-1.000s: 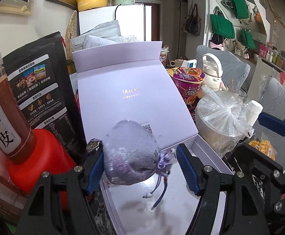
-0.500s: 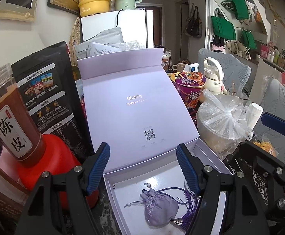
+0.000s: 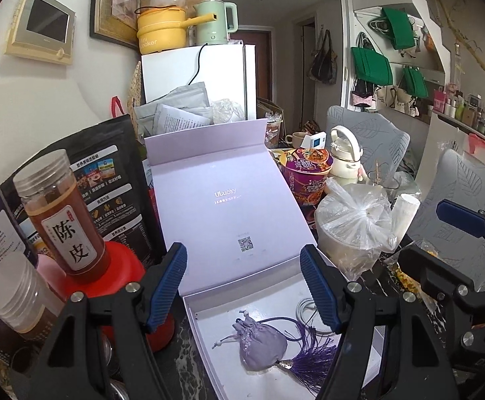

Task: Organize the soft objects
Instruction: 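Open the left gripper to drop the sachet in the box while the right gripper releases the cable, then withdraw both open grippers from the white box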

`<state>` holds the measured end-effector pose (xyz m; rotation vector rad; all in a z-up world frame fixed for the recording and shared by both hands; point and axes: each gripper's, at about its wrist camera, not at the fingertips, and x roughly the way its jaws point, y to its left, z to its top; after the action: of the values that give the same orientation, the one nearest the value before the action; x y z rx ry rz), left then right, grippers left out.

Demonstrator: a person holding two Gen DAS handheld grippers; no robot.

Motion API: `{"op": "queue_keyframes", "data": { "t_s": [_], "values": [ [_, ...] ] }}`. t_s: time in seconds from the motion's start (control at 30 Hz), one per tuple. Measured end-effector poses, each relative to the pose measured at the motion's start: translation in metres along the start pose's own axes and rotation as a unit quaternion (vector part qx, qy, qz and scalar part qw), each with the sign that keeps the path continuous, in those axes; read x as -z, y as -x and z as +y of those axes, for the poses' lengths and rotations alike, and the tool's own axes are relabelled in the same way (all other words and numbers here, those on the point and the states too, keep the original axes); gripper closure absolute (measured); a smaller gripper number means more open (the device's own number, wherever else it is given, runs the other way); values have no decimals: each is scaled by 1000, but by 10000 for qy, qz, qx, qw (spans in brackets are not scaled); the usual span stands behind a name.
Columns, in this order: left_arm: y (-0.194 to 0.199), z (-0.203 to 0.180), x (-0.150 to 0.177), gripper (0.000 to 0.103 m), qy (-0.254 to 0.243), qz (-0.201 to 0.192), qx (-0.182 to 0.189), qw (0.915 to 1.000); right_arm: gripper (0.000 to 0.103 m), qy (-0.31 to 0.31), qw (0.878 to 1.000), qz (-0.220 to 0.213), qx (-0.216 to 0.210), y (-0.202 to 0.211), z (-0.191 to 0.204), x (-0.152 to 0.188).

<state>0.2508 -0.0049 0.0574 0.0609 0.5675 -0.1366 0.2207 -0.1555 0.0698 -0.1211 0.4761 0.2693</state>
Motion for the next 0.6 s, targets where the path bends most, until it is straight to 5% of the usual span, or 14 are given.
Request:
{"op": "queue_keyframes", "data": {
  "t_s": [0.6],
  "values": [
    [101,-18,9,33,-67,-521,-75,9986,24,-104,9993,-339,96,96,4,10]
  ]
}}
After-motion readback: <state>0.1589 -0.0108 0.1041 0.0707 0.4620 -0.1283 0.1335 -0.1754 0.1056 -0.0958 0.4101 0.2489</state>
